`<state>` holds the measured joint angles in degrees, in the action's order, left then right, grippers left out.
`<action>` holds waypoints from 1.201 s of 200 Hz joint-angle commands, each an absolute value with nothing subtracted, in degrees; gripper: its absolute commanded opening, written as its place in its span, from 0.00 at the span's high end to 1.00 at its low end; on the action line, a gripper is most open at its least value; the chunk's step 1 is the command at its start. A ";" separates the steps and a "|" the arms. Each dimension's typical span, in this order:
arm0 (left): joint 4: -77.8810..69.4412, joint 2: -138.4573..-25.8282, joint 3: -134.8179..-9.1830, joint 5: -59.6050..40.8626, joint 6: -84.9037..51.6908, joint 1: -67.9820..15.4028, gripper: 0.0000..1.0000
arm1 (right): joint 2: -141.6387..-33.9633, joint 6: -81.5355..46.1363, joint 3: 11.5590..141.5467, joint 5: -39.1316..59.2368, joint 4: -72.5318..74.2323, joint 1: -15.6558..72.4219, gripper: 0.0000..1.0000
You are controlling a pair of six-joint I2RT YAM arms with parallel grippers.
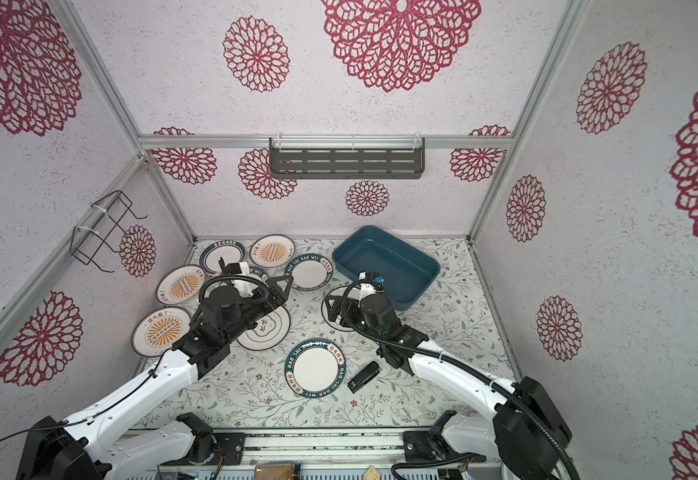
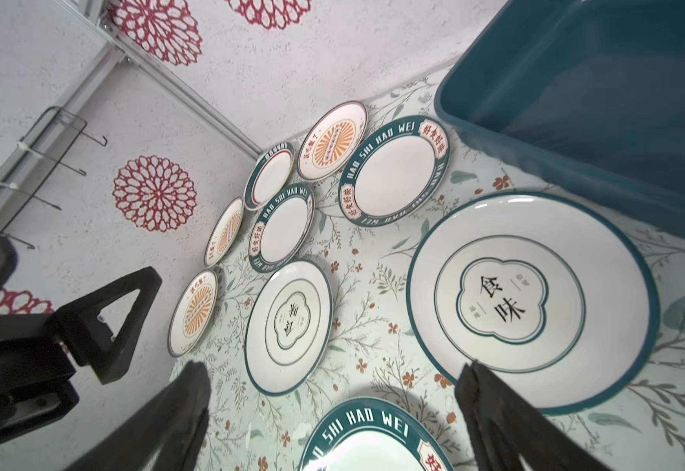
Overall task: Place the plates into the plastic bin on the countertop
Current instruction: 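Reach the right gripper toward the nearest green-rimmed plate while the left arm advances, then close the right gripper on the rim of the green-rimmed plate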
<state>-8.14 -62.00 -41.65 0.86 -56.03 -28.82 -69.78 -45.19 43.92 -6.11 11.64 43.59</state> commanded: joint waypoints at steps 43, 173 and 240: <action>10.12 -67.44 -47.50 -10.29 -49.42 -24.43 0.03 | -76.96 -38.10 48.24 -6.44 2.10 42.43 0.01; 16.83 -77.43 -41.66 -16.19 -42.54 -31.76 0.03 | -85.07 -27.15 46.15 13.38 -7.68 43.51 0.17; 14.15 -78.92 -37.04 -17.86 -43.07 -31.74 0.03 | -86.77 -28.05 43.03 15.33 -5.83 44.21 0.28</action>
